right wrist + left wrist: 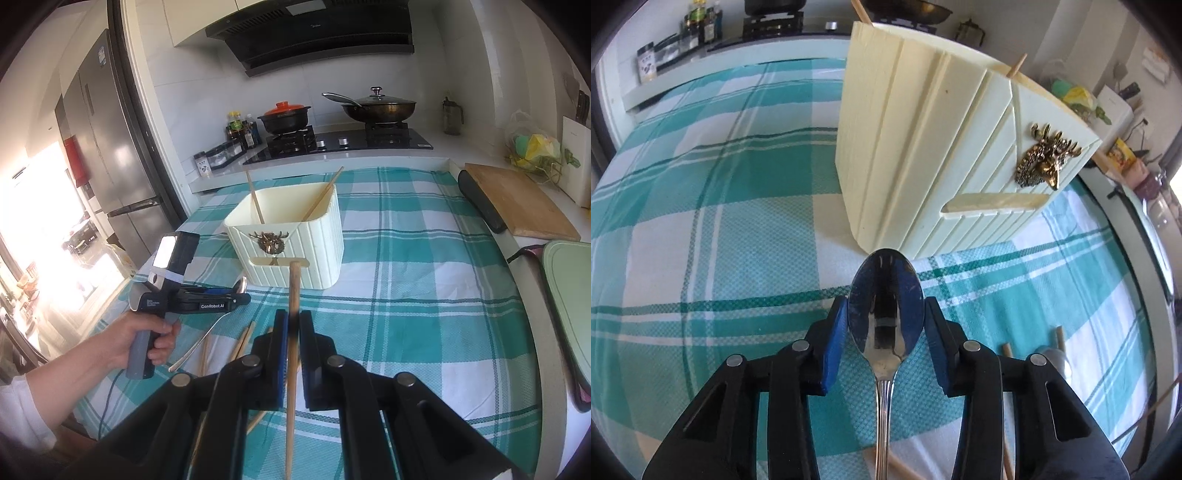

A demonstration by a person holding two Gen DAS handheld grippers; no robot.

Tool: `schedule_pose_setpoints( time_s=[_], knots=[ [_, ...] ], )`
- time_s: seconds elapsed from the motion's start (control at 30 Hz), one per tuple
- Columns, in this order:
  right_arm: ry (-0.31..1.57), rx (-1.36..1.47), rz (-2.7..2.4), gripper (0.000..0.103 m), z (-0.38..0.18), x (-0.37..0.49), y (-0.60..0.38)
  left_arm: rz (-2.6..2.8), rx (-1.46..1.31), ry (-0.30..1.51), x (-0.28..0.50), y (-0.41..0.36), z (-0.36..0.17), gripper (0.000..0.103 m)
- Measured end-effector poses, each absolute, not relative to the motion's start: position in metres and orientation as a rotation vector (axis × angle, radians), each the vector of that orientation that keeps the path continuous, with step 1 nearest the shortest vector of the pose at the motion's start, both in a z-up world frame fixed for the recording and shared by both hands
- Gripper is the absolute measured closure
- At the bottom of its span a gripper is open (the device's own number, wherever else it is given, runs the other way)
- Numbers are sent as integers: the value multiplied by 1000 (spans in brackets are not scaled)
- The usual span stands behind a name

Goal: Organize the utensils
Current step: 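Lift the spoon and chopstick and carry both over the cream caddy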

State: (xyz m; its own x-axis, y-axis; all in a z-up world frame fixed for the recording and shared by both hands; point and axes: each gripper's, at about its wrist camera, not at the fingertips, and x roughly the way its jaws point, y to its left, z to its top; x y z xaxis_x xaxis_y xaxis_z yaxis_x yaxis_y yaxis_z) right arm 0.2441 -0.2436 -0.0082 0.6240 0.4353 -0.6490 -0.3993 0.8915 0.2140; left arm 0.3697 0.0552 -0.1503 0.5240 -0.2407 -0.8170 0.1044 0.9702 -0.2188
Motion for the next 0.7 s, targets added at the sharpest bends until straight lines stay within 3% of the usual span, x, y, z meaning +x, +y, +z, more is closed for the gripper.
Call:
schedule_pose_setpoints(
  time_s=[0.37, 0.7],
  knots=[
    [674, 50, 467, 97, 16, 239, -244, -205, -214, 696, 284, 79, -36, 62],
    [614, 51, 457, 97, 36, 245, -237, -227, -222, 593, 270, 90, 17, 62]
  ],
)
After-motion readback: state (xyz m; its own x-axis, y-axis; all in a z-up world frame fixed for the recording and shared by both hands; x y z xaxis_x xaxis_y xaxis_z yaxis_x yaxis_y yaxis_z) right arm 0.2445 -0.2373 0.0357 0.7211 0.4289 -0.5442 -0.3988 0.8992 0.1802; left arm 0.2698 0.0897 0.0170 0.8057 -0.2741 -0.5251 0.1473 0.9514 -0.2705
